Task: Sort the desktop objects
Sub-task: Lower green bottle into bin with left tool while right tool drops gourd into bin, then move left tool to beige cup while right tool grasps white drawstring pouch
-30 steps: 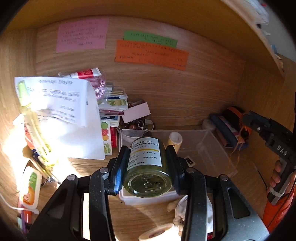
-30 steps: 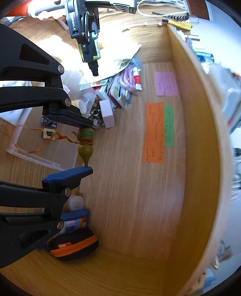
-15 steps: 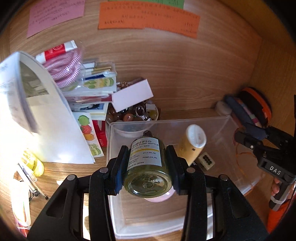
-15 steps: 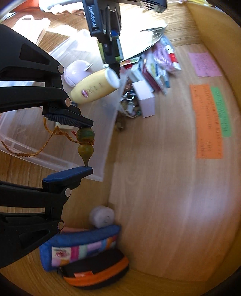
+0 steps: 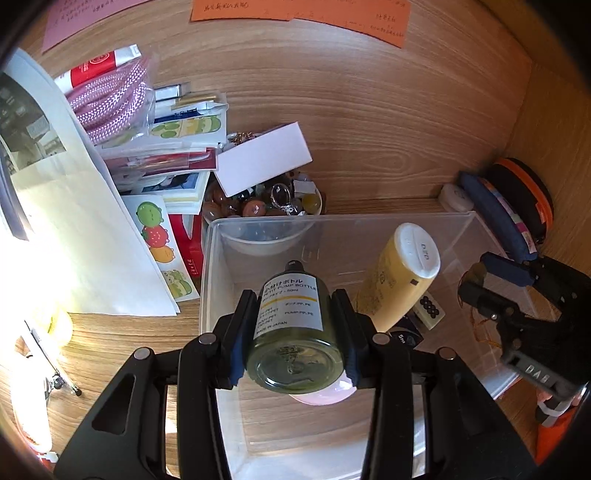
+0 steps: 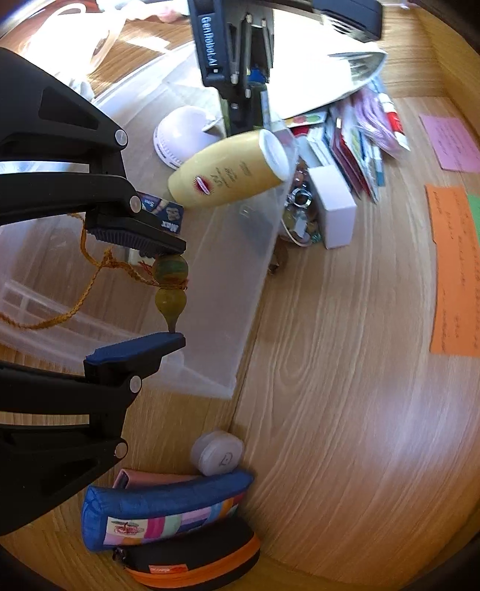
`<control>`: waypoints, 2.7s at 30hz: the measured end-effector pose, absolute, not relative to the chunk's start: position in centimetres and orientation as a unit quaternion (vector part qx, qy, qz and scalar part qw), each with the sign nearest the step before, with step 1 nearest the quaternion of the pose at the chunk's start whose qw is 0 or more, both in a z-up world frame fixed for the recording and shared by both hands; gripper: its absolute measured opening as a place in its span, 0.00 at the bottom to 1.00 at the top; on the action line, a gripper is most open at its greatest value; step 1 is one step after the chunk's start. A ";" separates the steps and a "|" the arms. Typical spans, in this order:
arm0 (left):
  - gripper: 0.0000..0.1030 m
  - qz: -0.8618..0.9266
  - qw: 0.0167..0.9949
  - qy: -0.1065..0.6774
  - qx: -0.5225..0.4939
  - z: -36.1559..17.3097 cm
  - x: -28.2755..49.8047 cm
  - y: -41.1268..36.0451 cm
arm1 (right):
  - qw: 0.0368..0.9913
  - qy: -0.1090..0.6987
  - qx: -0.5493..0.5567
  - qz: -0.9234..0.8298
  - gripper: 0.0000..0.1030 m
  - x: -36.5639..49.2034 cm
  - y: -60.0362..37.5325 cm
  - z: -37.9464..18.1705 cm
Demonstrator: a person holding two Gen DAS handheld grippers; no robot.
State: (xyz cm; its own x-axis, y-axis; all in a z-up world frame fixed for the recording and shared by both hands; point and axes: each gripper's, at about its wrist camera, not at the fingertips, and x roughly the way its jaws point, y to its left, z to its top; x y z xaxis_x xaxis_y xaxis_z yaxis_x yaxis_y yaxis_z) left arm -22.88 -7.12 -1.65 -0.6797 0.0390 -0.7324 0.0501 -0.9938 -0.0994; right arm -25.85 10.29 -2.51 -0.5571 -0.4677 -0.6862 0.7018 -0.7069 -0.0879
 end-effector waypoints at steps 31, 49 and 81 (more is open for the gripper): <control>0.73 -0.935 0.023 0.010 0.354 0.0 -20.7 -5.8 | 0.350 0.188 0.285 -0.872 0.76 -23.4 9.6 -1.8; 0.97 -0.956 0.020 0.015 0.294 4.7 -13.7 -4.7 | 0.353 0.179 0.246 -0.885 0.81 -20.6 11.0 2.4; 0.99 -0.930 0.005 0.045 0.366 -2.9 -1.3 -4.6 | 0.408 0.213 0.300 -0.835 0.92 -11.1 13.6 -2.0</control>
